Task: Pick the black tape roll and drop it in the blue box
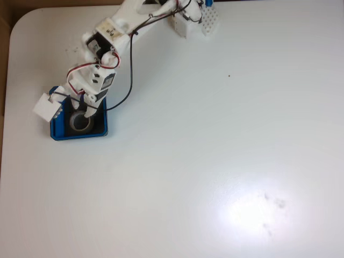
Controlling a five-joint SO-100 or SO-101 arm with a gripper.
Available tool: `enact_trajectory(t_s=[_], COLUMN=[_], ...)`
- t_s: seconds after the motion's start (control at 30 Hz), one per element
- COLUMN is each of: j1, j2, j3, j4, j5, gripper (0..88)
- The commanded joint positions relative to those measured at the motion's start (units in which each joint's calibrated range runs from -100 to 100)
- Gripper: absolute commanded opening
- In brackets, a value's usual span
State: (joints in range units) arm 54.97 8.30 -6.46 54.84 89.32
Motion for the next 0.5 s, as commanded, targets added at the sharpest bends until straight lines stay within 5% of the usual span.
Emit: enact_trajectory(t_s=[0.0,0.3,0.47], j1=[-0.2,-0.2,-0.4], j2=[-17.1,-49.1,-67.0], j3=[14.3,62.7,83.5], j4=[-4.7,-35.8,-42.6], j5=[-0.2,0.0,-0.1], gripper=[13.6,13.6,13.6])
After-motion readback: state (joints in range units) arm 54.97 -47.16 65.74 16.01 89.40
